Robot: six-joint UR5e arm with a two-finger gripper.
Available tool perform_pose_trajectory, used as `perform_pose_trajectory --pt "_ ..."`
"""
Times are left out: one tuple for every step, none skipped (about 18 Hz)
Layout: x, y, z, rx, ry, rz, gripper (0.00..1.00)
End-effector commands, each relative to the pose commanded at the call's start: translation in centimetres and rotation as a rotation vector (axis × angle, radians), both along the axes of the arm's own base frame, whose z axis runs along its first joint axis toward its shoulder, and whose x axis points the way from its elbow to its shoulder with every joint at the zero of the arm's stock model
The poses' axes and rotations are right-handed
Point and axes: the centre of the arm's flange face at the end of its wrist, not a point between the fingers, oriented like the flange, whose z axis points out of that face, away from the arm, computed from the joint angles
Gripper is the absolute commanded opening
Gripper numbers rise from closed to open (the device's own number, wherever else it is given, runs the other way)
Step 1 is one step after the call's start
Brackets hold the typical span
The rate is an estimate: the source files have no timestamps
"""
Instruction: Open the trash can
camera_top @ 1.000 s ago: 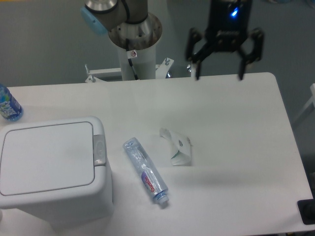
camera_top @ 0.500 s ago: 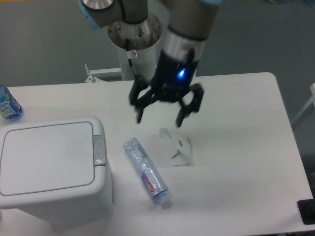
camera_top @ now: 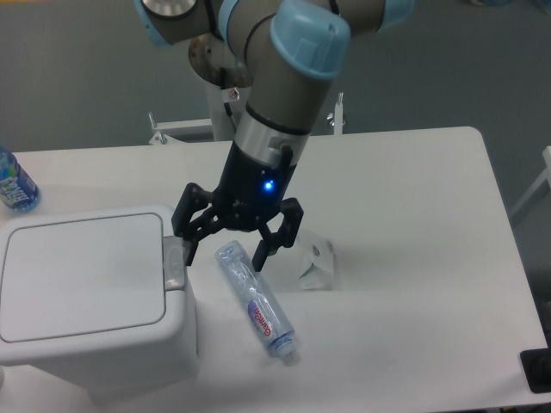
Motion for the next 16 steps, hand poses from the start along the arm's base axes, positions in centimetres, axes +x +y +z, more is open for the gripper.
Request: perform_pose_trajectory --pt "0.0 0.0 -0.2 -0.002 -0.001 -0.001 1.00" --pt "0.0 0.0 -0.3 -0.004 -0.003 -0.002 1.00" --pt "0.1 -0.1 -0.6 -0.008 -0.005 -0.002 1.00" --pt "0.2 -0.1 -0.6 -0.008 -0.004 -0.005 1.00" --pt "0.3 -0.1 -0.8 -0.011 -0.007 -0.008 1.00" --pt "0.4 0.0 -1.0 -0.012 -0.008 -0.009 1.00" --pt "0.4 0.0 -1.1 -0.014 -0.008 -0.009 1.00" --pt "0.4 0.0 -1.1 -0.015 -0.007 -0.008 1.00" --pt "0.4 0.0 -1.2 -0.016 -0.007 -0.009 1.00" --pt "0.4 0.0 -1.3 -0.016 -0.007 -0.009 1.00" --pt "0.4 -0.1 -1.4 -0.018 -0.009 -0.009 1.00" --pt "0.4 -0.1 -1.6 -0.019 -0.010 -0.009 1.00" --pt "0.4 -0.1 -1.7 -0.020 -0.011 -0.009 1.00" --pt "0.4 -0.1 -1.7 -0.020 -0.011 -0.009 1.00" --pt "0.6 0.0 -1.7 -0.021 -0.010 -0.012 1.00" --pt "0.7 0.1 -1.7 -0.022 -0.009 -0.014 1.00"
